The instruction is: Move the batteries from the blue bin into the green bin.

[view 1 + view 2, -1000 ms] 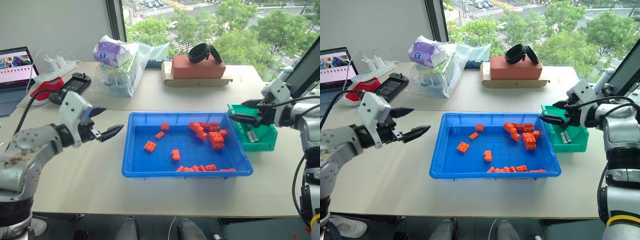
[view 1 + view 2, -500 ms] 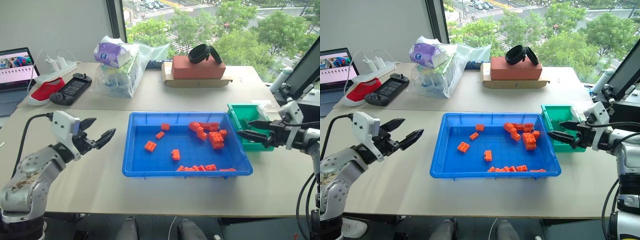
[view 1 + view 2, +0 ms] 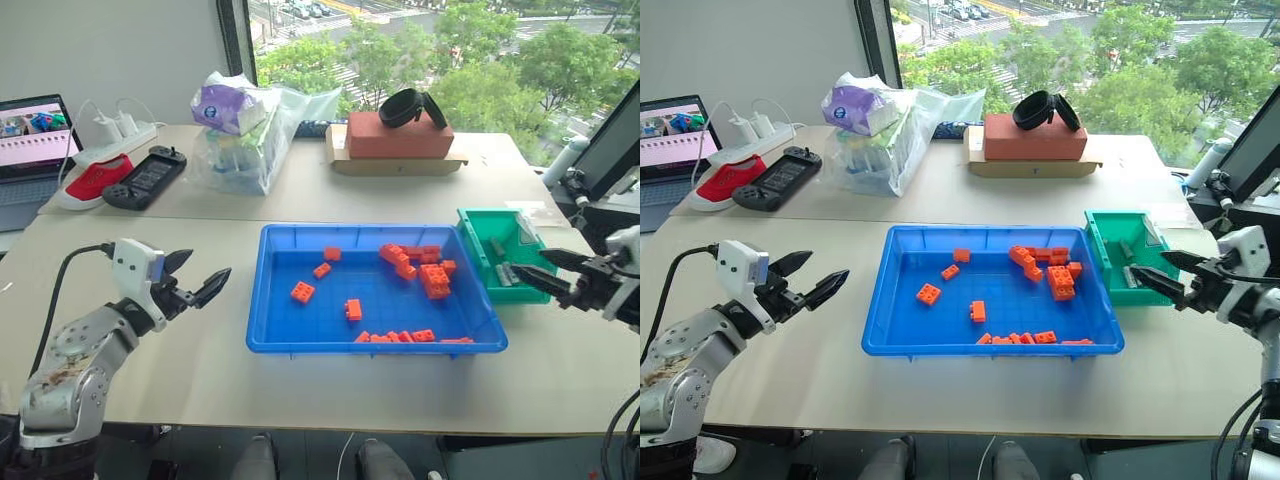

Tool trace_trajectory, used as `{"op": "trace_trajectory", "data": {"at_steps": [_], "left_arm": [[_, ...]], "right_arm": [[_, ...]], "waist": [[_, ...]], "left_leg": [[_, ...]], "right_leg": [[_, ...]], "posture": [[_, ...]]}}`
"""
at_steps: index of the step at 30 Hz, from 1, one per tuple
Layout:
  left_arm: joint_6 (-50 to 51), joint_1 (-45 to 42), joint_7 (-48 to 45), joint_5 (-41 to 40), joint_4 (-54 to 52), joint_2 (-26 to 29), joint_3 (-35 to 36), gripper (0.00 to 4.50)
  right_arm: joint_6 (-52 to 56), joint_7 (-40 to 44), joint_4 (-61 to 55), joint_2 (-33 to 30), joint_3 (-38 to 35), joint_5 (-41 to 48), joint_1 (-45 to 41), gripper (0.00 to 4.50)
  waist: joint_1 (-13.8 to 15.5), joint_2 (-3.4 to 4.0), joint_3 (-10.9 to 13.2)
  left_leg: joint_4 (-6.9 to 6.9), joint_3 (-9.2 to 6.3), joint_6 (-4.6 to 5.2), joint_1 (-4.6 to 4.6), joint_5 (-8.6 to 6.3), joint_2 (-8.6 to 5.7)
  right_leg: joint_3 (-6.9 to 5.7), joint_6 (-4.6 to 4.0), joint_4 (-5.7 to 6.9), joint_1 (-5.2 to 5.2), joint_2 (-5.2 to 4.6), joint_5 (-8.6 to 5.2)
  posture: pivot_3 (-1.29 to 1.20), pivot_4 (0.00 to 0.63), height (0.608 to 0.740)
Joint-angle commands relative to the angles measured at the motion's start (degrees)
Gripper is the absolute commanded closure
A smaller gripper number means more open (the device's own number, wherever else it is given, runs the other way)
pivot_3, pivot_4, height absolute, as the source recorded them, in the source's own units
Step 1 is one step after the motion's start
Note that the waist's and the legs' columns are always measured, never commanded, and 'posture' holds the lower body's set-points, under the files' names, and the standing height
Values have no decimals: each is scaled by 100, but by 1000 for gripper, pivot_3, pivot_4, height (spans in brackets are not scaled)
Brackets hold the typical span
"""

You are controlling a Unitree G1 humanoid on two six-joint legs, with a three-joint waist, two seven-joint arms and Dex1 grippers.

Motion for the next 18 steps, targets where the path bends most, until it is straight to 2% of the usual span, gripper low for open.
{"op": "trace_trajectory", "data": {"at_steps": [1, 8, 18], "left_arm": [[-295, 23, 34, 156, 21, -51, -79, 0], [-302, -67, -7, 207, 136, 0, -195, 0], [-89, -101, -116, 17, 62, 65, -254, 0]], "right_arm": [[-474, -123, 172, -32, -144, -83, 261, 272], [-719, -324, 545, -53, -82, -130, 323, 272], [-622, -402, 387, -72, 19, -110, 392, 272]], "waist": [[-16, 0, -1], [-30, 2, -2], [-22, 2, -2]], "left_leg": [[0, 1, 0, 1, 0, 0], [0, 2, 0, 6, 0, 0], [0, 1, 0, 6, 0, 0]], "right_leg": [[0, 0, 0, 1, 0, 0], [3, 0, 1, 3, 0, 0], [3, 0, 1, 6, 0, 0]], "posture": [[0, 150, 740], [0, 150, 740], [0, 150, 740]]}}
